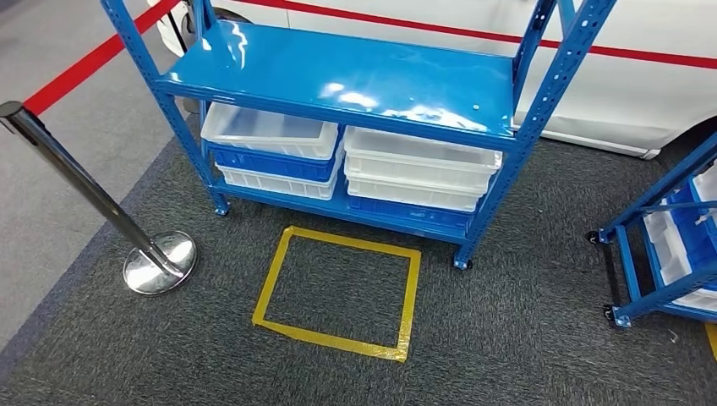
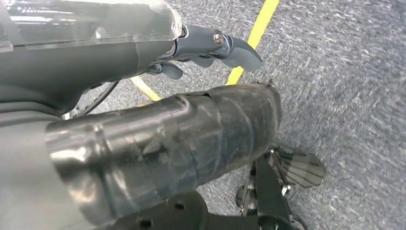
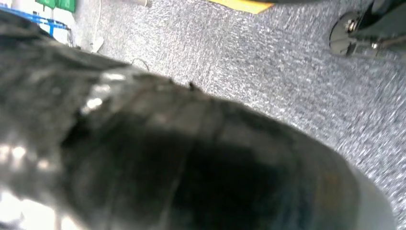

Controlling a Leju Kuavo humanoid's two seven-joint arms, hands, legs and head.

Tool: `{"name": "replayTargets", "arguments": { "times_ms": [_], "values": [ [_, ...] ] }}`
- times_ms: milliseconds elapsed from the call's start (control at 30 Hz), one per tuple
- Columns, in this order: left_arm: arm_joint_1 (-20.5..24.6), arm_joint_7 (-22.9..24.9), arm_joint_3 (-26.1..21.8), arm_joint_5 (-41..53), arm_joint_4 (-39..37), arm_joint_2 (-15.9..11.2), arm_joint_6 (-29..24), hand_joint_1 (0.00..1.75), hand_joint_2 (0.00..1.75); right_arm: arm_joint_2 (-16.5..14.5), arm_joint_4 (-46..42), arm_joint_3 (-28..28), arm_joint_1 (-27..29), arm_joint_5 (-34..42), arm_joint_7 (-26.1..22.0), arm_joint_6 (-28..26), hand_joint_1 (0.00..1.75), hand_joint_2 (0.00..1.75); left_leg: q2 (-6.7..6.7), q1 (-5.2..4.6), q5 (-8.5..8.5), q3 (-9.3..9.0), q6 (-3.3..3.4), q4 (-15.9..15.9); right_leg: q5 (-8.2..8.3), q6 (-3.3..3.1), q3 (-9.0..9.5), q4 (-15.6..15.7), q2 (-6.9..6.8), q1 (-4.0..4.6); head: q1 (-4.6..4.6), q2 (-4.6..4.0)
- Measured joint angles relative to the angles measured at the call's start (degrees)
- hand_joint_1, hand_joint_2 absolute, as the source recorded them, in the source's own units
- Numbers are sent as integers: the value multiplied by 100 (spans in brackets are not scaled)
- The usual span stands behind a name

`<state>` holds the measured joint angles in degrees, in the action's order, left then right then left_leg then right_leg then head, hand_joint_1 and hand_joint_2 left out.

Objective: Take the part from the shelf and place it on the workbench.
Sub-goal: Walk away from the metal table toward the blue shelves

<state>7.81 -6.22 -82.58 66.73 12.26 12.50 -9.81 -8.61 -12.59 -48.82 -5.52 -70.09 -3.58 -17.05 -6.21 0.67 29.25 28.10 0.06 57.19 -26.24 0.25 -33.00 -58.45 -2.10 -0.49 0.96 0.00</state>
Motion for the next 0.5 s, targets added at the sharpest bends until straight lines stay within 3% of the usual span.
{"name": "replayTargets", "arguments": {
  "times_ms": [67, 133, 200, 233, 300, 367, 433, 500],
  "values": [
    [9, -2, 4, -3, 0, 1, 0, 0, 0, -2, 0, -6, 1, 1, -1, -2, 0, 0, 221, 25, 193, 74, -58, 237, 28, -74, 9, 39, 106, -31, -1, 0],
    [-7, -3, 5, -5, 0, 0, -1, 0, 0, -4, 0, -8, -14, 2, -2, -5, 0, 0, 499, 39, 582, 393, -85, 922, 42, -121, 4, 50, 211, -43, -3, 0],
    [-32, 1, 5, -8, -1, 0, -2, 0, 0, -7, 0, -11, -20, 2, -11, -7, 0, 0, 569, 44, 805, 730, -97, 1593, 42, -131, -3, 40, 342, -36, -4, 0],
    [-40, 3, 5, -10, -1, 1, -2, 0, 0, -8, 0, -16, -18, 2, -31, -9, 0, 0, 576, 48, 745, 787, -100, 1667, 40, -129, -1, 31, 416, -36, -4, 0],
    [-45, 4, 6, -13, -1, 1, -3, 0, 0, -10, 0, -25, -15, 2, -94, -18, 0, 0, 625, 63, 333, 606, -93, 1166, 29, -112, 6, 2, 565, -44, -4, 0],
    [-52, 4, 7, -15, 0, 1, -4, 0, 0, -16, 0, -28, -21, 2, -143, -31, 0, 0, 833, 81, 4, 329, -70, 453, 10, -65, -18, -49, 701, -42, -3, 0],
    [-50, 4, 7, -16, 0, 1, -5, 0, 0, -20, 0, -30, -26, 1, -167, -40, 0, 0, 971, 74, -50, 239, -34, 165, 13, 8, -61, -76, 797, -35, -2, 0],
    [-30, 4, 7, -16, 0, 1, -11, 0, 0, -20, 0, -32, -7, -1, -174, -45, 0, 0, 905, 70, -74, 226, 31, 125, 29, 84, -83, -68, 850, -46, -2, 0]
  ]
}}
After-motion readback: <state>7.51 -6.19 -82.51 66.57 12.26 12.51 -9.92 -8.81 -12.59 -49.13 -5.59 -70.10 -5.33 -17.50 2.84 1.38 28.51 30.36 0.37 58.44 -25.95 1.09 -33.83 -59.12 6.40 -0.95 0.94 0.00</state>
